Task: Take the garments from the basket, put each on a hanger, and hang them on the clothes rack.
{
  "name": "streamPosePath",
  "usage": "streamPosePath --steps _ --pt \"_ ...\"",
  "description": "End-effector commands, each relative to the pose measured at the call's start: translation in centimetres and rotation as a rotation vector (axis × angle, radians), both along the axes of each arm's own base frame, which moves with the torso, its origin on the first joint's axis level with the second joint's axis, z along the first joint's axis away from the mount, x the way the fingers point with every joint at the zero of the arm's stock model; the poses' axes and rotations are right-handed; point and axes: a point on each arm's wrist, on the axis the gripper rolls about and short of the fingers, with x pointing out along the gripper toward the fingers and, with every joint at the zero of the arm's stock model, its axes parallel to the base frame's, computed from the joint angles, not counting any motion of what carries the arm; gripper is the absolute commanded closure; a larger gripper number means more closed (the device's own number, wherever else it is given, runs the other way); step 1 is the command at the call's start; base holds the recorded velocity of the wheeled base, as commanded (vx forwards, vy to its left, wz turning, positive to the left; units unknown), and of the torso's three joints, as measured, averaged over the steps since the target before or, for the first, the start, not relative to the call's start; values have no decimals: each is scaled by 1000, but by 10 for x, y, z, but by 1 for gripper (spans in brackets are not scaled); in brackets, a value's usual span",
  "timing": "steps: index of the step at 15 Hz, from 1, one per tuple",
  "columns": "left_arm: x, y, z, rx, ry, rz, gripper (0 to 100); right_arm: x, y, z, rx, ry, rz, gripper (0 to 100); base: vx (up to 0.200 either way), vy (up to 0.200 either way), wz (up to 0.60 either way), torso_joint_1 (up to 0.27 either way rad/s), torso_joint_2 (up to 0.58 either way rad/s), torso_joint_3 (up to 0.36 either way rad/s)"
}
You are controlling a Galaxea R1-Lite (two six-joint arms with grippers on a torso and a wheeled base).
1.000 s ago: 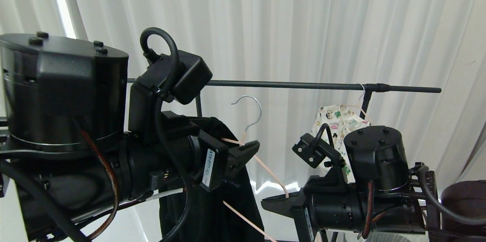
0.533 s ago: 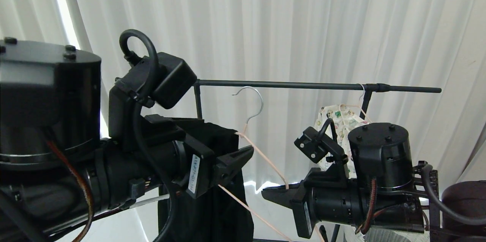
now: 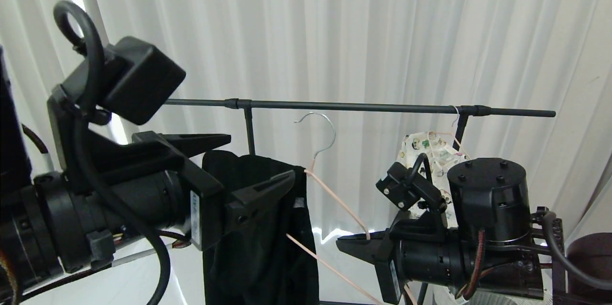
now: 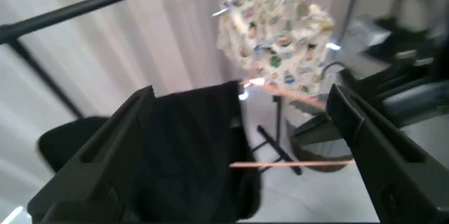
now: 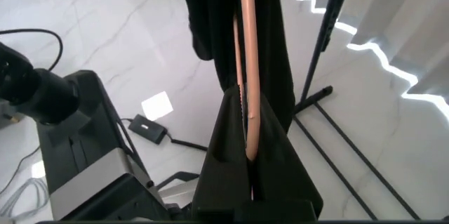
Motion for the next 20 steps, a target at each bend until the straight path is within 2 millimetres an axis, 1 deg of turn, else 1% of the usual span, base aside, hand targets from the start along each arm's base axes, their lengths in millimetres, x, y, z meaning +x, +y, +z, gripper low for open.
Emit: streamPosePath --steps 1,3,4,6,8,9,11,13,15,17,20 --pt "-6 27 -26 135 -20 20 0 -7 -20 -3 -35 -51 17 100 0 0 0 0 0 0" --pt "-17 49 -49 217 -26 -98 0 -17 -45 -11 -74 -94 90 100 0 0 0 0 0 0" --pt "-19 57 -57 249 -29 -117 0 -21 -55 -15 -91 -115 122 100 0 0 0 0 0 0" --pt "-22 68 -71 303 -34 -172 0 -26 -70 -28 -144 -159 182 100 0 0 0 0 0 0" --pt "-29 69 -82 297 -26 -289 0 -30 -72 -32 -157 -192 243 100 0 0 0 0 0 0" --pt "-30 68 -88 306 -24 -366 0 -30 -71 -33 -164 -217 274 100 0 0 0 0 0 0" --pt "-29 65 -97 320 -13 -459 0 -31 -71 -37 -178 -229 304 100 0 0 0 0 0 0" --pt "-25 58 -102 328 7 -532 0 -34 -68 -39 -182 -228 325 100 0 0 0 0 0 0" --pt "-26 50 -109 341 44 -593 0 -31 -63 -44 -189 -217 330 100 0 0 0 0 0 0" --pt "-26 49 -111 343 54 -595 0 -26 -59 -47 -161 -241 316 100 0 0 0 0 0 0" --pt "-27 57 -113 338 60 -553 0 -24 -57 -52 -127 -288 295 100 0 0 0 0 0 0"
